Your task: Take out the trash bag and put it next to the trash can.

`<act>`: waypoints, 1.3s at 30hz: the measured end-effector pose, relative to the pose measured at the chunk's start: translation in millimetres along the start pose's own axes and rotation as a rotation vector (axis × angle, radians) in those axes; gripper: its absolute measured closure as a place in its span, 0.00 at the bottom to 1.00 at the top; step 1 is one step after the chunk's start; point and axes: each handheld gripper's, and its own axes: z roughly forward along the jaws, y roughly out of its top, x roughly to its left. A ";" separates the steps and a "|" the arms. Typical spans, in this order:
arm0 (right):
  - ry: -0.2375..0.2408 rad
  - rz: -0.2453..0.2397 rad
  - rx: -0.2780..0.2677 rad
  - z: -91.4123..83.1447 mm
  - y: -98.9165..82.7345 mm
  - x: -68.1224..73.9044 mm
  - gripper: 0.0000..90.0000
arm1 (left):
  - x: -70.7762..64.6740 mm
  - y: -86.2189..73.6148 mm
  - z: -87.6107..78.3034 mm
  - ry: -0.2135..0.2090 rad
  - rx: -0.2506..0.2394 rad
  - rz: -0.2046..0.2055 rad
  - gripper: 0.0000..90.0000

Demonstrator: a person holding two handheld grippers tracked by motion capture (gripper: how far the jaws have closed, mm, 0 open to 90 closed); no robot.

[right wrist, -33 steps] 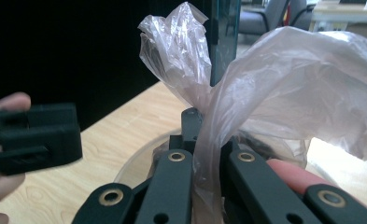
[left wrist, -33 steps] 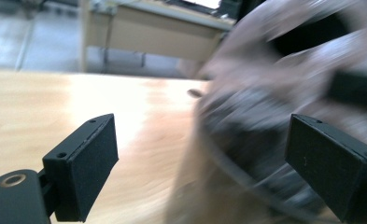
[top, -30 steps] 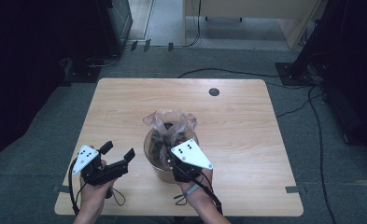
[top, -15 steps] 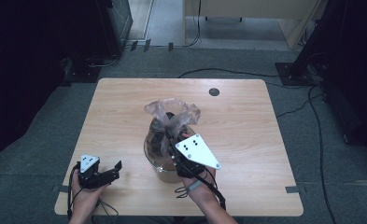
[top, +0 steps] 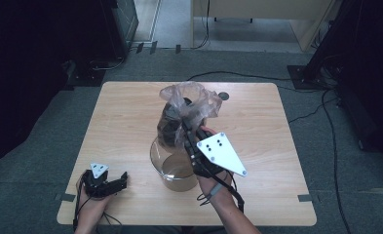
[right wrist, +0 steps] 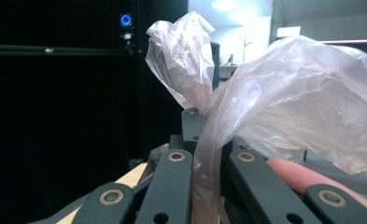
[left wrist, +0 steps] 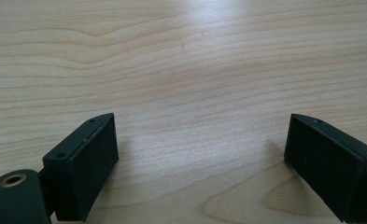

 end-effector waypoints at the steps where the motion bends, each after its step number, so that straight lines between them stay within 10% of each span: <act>1: -0.009 -0.002 -0.008 0.5 1.9 -2.1 1.00 | 0.0 0.1 -0.1 0.000 0.002 0.002 0.11; 12: -0.108 -0.022 -0.054 18.8 23.3 -36.2 1.00 | 0.1 0.1 -0.1 -0.001 0.003 0.002 0.11; 20: -0.161 -0.065 0.039 53.7 -8.9 -65.3 1.00 | 0.0 0.1 0.0 -0.001 0.001 0.000 0.11; 31: 0.090 0.020 0.122 98.8 -80.5 -109.7 1.00 | 0.0 0.1 0.0 -0.001 0.001 0.000 0.11; 39: 0.139 0.105 0.202 102.5 -129.3 -134.4 0.98 | 0.1 0.0 0.1 -0.002 0.001 0.000 0.11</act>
